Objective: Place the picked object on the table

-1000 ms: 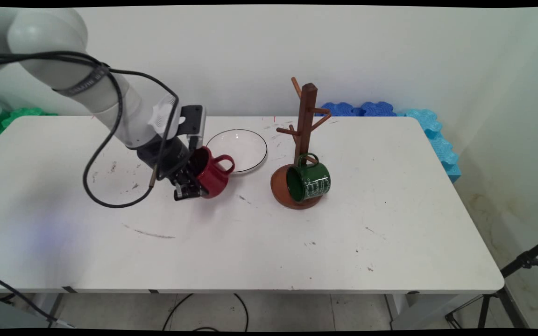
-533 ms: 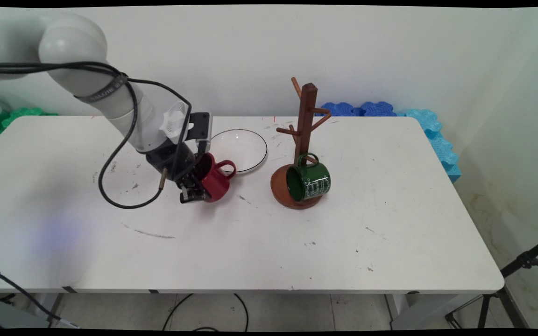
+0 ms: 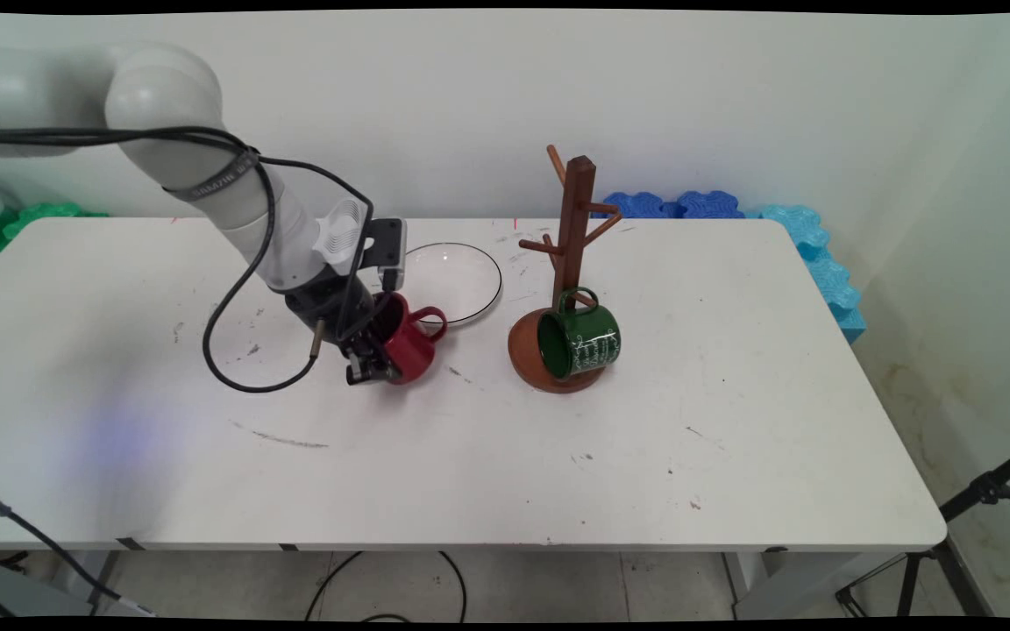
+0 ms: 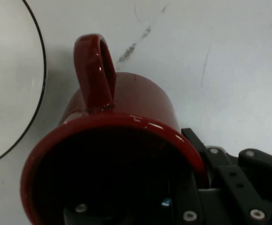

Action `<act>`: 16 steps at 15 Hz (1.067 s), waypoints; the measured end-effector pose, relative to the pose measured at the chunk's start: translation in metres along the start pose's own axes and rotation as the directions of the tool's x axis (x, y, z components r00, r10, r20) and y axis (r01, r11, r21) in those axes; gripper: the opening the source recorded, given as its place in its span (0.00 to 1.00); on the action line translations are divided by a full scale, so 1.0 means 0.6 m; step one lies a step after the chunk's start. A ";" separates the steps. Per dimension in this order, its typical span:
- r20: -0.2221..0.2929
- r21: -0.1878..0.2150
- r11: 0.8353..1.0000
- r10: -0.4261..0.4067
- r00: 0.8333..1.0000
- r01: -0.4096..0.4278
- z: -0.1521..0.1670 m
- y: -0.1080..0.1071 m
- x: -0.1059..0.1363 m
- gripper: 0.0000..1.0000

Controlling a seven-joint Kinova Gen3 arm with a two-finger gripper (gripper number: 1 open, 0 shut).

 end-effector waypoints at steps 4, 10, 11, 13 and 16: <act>0.001 -0.008 1.000 -0.005 1.000 0.005 0.010 -0.006 0.000 0.00; -0.005 -0.022 1.000 -0.012 1.000 0.012 0.023 -0.013 0.001 1.00; -0.010 -0.025 1.000 -0.016 1.000 0.015 0.025 -0.014 0.002 1.00; -0.022 -0.034 0.999 -0.023 0.999 0.023 0.028 -0.014 0.005 1.00; -0.050 -0.052 0.998 -0.041 0.998 0.038 0.032 -0.011 0.011 1.00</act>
